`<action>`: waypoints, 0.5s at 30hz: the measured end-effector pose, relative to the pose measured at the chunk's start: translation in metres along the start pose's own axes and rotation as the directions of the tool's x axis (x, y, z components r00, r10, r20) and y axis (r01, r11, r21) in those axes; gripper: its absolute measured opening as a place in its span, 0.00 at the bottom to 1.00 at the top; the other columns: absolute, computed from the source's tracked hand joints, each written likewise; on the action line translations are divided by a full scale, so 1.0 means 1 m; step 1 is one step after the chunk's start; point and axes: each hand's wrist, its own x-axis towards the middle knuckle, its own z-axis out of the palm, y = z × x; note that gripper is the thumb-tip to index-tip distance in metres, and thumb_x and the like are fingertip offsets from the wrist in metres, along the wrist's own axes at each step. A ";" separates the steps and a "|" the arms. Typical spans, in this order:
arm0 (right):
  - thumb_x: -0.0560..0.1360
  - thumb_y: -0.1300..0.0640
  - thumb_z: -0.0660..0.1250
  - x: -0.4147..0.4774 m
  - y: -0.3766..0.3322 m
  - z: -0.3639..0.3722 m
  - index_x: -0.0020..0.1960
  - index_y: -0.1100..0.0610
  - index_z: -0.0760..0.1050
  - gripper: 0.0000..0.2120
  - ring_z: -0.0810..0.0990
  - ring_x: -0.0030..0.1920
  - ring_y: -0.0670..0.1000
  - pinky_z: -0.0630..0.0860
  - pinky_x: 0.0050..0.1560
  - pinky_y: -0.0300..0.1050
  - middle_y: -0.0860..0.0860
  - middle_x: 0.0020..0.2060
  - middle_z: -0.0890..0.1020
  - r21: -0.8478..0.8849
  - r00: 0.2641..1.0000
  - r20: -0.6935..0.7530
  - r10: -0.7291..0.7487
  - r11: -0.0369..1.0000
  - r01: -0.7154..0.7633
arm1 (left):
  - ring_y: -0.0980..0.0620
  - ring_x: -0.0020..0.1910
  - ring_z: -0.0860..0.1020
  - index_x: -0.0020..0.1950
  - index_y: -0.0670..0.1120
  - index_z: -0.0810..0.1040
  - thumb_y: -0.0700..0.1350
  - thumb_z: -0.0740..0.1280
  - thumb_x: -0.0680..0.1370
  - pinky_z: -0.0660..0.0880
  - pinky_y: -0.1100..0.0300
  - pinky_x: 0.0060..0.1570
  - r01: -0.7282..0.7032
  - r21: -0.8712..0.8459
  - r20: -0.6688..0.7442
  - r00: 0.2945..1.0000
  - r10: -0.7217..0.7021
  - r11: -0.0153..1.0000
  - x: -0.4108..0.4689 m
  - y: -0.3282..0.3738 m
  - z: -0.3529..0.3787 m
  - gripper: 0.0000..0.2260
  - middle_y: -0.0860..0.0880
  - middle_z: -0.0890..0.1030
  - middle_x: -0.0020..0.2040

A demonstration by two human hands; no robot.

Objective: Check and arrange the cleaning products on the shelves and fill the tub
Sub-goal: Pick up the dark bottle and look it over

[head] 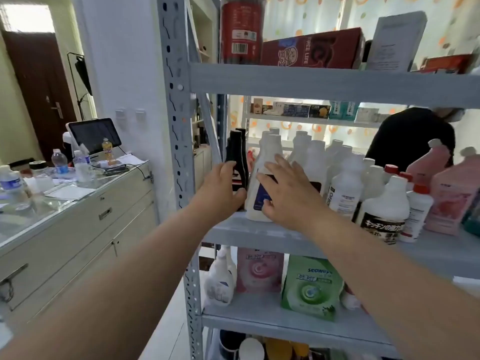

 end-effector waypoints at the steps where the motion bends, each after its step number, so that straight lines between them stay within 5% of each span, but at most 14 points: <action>1: 0.80 0.50 0.61 0.003 0.000 0.004 0.81 0.55 0.60 0.31 0.45 0.82 0.60 0.44 0.80 0.63 0.58 0.81 0.57 -0.025 1.000 0.017 0.014 1.000 -0.013 | 0.44 0.76 0.63 0.81 0.47 0.55 0.49 0.67 0.80 0.65 0.49 0.73 0.054 -0.057 -0.016 0.998 -0.055 0.997 0.009 -0.003 0.005 0.33 0.45 0.59 0.79; 10: 0.81 0.50 0.61 0.019 0.006 0.029 0.82 0.53 0.58 0.32 0.40 0.82 0.61 0.41 0.79 0.66 0.59 0.83 0.49 -0.082 0.998 0.055 0.033 0.996 -0.028 | 0.41 0.77 0.62 0.83 0.48 0.46 0.47 0.75 0.73 0.64 0.46 0.75 0.377 -0.168 0.080 0.926 -0.369 0.911 0.067 -0.029 0.039 0.48 0.43 0.58 0.78; 15: 0.76 0.53 0.67 0.020 0.012 0.044 0.75 0.56 0.72 0.28 0.53 0.82 0.65 0.52 0.77 0.71 0.62 0.79 0.64 -0.078 0.999 -0.030 -0.018 0.997 0.016 | 0.42 0.70 0.64 0.77 0.48 0.61 0.45 0.73 0.75 0.69 0.52 0.66 0.446 -0.109 0.039 0.895 -0.445 0.888 0.075 -0.034 0.043 0.34 0.45 0.58 0.70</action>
